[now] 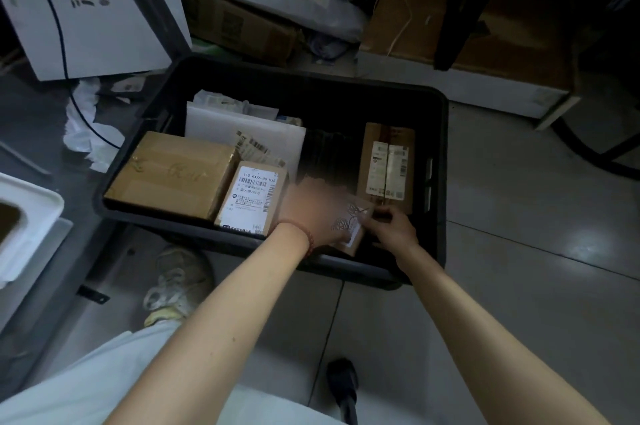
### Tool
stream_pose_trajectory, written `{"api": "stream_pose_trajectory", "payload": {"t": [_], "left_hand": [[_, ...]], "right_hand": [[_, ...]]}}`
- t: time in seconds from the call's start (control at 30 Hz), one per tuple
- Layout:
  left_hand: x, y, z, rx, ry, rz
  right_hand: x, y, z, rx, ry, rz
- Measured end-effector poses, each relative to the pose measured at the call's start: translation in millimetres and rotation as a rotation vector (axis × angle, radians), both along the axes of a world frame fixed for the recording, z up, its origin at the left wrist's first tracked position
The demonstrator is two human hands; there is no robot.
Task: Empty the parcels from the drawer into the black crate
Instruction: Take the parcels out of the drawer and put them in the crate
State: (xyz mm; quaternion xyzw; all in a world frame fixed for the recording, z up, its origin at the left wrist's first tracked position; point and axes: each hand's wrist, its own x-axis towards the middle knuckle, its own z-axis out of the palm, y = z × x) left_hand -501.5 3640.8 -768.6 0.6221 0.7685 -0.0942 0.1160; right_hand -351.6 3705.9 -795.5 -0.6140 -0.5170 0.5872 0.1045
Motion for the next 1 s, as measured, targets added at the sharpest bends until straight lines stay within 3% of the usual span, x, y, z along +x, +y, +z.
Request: {"api": "stream_pose_trajectory", "payload": {"t": [0.23, 0.53, 0.73, 0.9, 1.0], "left_hand": [[-6, -5, -4, -0.106, -0.091, 0.03], [-7, 7, 16, -0.098, 0.088, 0.019], [-14, 2, 22, -0.133, 0.102, 0.075], [-32, 1, 52, 0.0, 0.138, 0.072], [-58, -8, 80, 0.044, 0.119, 0.209]], "right_hand": [[4, 2, 1, -0.015, 0.0, 0.077], [-2, 1, 5, -0.051, 0.06, 0.145], [-8, -2, 6, 0.049, -0.06, 0.283], [-12, -1, 24, 0.434, -0.38, 0.444], [-28, -4, 45, 0.64, -0.442, 0.536]]}}
